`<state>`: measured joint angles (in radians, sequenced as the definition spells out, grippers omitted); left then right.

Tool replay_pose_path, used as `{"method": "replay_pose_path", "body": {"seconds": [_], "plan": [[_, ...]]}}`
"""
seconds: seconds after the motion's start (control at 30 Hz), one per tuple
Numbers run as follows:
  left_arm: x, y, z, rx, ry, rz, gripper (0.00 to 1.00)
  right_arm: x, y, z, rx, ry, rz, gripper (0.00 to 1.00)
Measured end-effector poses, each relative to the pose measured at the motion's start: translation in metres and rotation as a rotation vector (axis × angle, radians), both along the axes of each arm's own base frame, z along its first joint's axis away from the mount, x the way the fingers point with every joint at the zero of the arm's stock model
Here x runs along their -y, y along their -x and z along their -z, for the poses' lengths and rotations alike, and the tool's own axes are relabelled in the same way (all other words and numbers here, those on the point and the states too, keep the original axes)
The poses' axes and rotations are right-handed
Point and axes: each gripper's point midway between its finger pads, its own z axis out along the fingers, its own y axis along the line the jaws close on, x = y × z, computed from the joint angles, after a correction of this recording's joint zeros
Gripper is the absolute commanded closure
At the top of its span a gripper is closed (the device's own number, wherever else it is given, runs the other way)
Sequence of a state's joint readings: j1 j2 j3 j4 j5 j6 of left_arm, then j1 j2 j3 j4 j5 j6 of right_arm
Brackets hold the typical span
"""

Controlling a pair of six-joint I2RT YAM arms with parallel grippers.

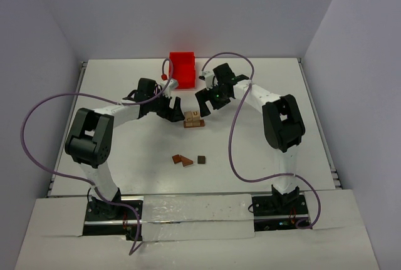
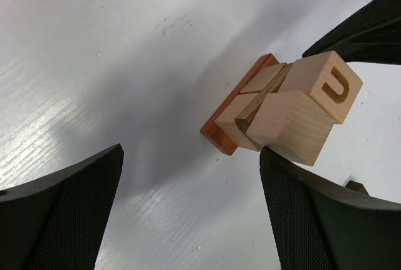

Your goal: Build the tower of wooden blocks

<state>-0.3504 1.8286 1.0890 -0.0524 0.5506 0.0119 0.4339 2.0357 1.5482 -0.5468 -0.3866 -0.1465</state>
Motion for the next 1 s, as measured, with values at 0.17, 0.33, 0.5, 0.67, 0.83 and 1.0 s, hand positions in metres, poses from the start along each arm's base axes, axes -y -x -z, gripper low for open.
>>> {"method": "replay_pose_path", "body": {"seconds": [0.17,0.33,0.5,0.67,0.83,1.0], "plan": [[0.0006,-0.0027,-0.0031,0.007,0.000,-0.002,0.05,0.0000,0.0000,0.0000,0.000,0.000,0.000,0.00],[0.0000,-0.0049,-0.0044,0.013,-0.004,-0.007,0.05,0.0000,-0.0001,0.0000,0.000,0.000,0.000,0.00],[0.0004,-0.0085,-0.0077,0.024,-0.005,-0.011,0.05,0.0000,0.0000,0.0000,0.000,0.000,0.000,0.00],[0.0004,-0.0087,-0.0078,0.024,-0.005,-0.011,0.05,-0.0001,0.0000,0.0000,0.000,0.000,0.000,0.00],[0.0004,-0.0087,-0.0079,0.025,-0.005,-0.011,0.05,-0.0001,0.0001,0.0000,0.000,-0.001,0.000,0.00],[0.0004,-0.0087,-0.0079,0.025,-0.005,-0.011,0.05,-0.0005,-0.0001,-0.0007,-0.001,-0.002,-0.001,0.00]]}}
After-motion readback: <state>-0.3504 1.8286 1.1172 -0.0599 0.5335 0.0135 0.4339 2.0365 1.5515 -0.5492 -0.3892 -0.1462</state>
